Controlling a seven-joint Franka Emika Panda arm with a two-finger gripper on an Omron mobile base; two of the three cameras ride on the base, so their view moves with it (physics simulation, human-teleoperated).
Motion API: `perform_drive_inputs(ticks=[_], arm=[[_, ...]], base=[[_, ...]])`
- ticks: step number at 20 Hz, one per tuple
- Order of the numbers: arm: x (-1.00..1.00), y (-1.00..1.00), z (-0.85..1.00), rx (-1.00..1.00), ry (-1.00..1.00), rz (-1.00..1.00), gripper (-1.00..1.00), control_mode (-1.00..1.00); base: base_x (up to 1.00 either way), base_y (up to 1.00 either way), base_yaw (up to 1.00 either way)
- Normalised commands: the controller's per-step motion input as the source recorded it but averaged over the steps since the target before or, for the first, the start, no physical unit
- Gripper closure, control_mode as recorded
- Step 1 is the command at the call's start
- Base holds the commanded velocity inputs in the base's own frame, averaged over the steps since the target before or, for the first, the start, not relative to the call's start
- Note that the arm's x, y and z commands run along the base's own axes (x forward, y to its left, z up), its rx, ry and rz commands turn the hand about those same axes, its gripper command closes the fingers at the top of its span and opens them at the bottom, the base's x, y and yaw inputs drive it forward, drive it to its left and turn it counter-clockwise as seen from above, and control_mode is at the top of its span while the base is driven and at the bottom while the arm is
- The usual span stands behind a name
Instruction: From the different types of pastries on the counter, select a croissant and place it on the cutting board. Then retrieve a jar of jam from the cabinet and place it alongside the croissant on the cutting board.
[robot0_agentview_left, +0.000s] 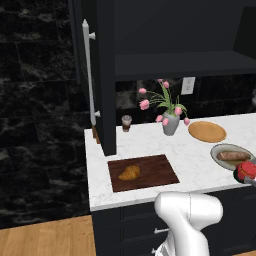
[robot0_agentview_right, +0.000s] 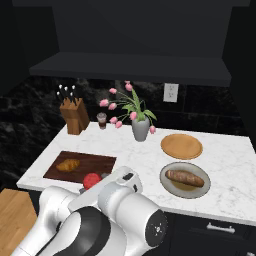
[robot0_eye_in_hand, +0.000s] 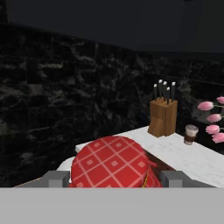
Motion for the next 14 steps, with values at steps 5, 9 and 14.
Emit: perform_drive_inputs(ticks=[5,9,14], arm=[[0.65,0.14,0.0,0.0,0.03,-0.05,1.0,-1.0],[1.0,0.38,0.0,0.0,0.0,-0.15,1.0,-1.0],[0.38,0.2,-0.01,-0.01,0.02,-0.05,1.0,-1.0]], base=[[0.0,0.0,0.0],[0.0,0.0,0.0],[0.0,0.0,0.0]])
